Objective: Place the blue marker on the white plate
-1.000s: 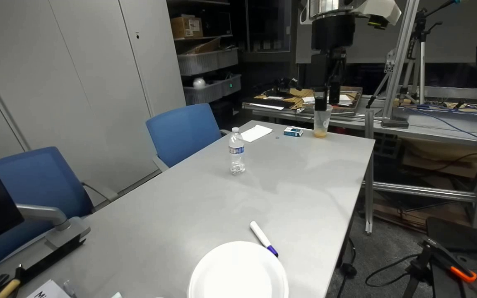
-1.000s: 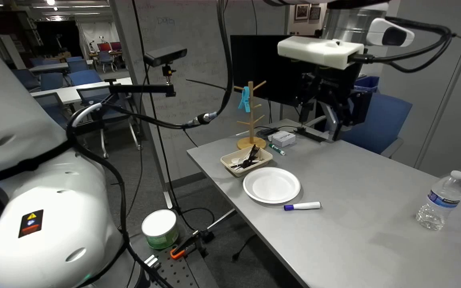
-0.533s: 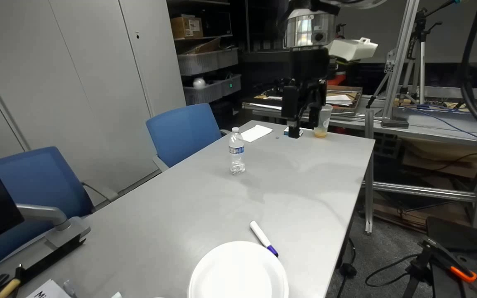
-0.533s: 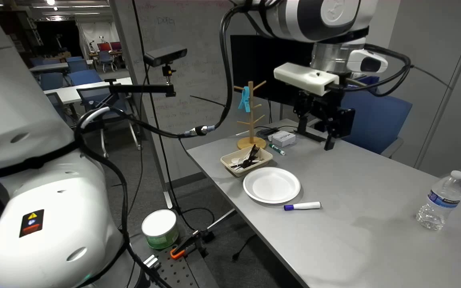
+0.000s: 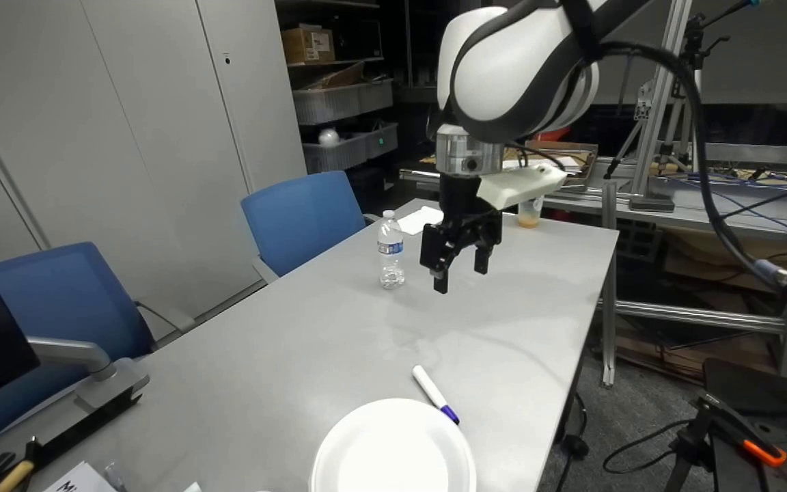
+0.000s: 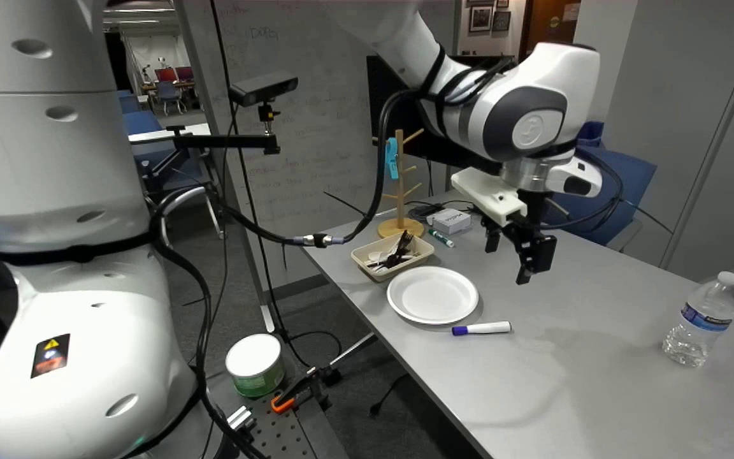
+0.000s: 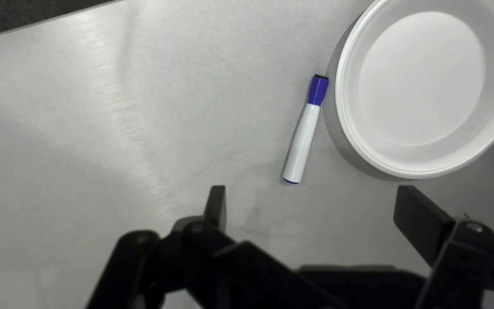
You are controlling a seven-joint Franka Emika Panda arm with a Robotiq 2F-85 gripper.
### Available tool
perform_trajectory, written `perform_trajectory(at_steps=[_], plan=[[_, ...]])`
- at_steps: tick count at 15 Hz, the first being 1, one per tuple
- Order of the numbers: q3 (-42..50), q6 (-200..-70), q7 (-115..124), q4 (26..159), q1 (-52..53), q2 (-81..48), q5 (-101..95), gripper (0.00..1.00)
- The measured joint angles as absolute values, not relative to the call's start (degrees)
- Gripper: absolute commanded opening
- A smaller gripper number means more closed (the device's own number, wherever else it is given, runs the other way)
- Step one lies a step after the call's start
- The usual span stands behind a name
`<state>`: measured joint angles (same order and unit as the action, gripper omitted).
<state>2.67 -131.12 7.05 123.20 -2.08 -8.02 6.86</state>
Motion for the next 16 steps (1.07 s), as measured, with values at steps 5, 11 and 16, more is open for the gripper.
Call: perform_trajectory(at_steps=[5,11,16], plan=[[2.72,-134.15,8.22,122.04,-2.1,-12.34,7.28,1.0],[2.7,-134.05,8.29,121.69,-2.1,-12.75,7.27,1.0],[2.07,-134.06,10.04,120.61,-1.91,-17.1,7.59,1.0]])
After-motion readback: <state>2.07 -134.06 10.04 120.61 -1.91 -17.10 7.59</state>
